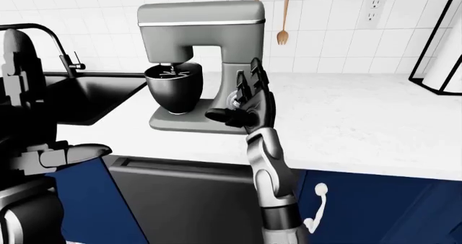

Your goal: Open the stand mixer head.

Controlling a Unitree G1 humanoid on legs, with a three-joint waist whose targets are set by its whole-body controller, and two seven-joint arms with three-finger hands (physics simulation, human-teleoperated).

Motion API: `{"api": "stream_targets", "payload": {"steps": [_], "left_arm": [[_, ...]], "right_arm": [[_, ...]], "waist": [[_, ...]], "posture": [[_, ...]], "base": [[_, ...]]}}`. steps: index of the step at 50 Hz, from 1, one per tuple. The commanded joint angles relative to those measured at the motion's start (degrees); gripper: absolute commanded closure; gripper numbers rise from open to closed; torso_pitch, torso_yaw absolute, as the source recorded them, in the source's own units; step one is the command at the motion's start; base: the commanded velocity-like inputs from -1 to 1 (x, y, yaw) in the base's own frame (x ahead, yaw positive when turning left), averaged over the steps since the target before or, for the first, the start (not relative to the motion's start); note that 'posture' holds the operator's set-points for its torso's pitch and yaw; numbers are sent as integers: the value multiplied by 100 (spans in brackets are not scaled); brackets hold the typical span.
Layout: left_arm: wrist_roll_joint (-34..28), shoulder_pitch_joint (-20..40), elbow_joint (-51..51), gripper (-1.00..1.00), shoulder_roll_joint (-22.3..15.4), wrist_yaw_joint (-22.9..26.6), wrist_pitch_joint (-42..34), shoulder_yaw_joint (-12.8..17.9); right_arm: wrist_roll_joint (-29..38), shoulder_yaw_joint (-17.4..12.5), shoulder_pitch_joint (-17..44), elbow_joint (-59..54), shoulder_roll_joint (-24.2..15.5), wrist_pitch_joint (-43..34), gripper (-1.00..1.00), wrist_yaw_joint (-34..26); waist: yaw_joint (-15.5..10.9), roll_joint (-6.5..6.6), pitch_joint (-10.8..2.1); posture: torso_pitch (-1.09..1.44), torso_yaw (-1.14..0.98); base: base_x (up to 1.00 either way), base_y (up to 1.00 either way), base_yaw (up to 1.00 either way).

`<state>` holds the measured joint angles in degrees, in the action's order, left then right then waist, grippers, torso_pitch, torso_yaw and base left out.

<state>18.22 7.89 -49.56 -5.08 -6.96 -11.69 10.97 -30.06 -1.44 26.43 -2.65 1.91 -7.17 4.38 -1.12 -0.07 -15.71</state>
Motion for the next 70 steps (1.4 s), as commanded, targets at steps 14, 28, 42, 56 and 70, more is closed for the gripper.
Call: {"api": "stream_targets", "payload": {"steps": [14, 28, 42, 56, 70], "left_arm": [[2, 82, -91, -100, -12, 25, 111, -7], [-2, 98, -84, -100, -17, 15, 103, -4], [-11, 81, -53, -100, -12, 31, 130, -9], [-21, 59, -68, -100, 3, 38, 137, -23], [-16, 73, -121, -100, 6, 18, 94, -34]], "right_arm": [[3, -19, 291, -43, -13, 259, -100, -111], [-11, -34, 481, -254, -24, 334, -100, -115], [-254, 5, 190, 993, -79, -397, -100, 204], [-812, -160, -198, 2522, -300, -1242, -100, 702], [-1459, -529, -725, 3654, -673, -1714, -100, 1126]], "waist": [[1, 14, -32], [16, 26, -17], [-8, 7, -15], [-25, -35, -21], [-14, -76, -15]], "posture": [[-35, 0], [-35, 0], [-35, 0], [-35, 0], [-35, 0]], "base": [[0, 0, 0], [0, 0, 0], [0, 0, 0], [0, 0, 0], [0, 0, 0]]}}
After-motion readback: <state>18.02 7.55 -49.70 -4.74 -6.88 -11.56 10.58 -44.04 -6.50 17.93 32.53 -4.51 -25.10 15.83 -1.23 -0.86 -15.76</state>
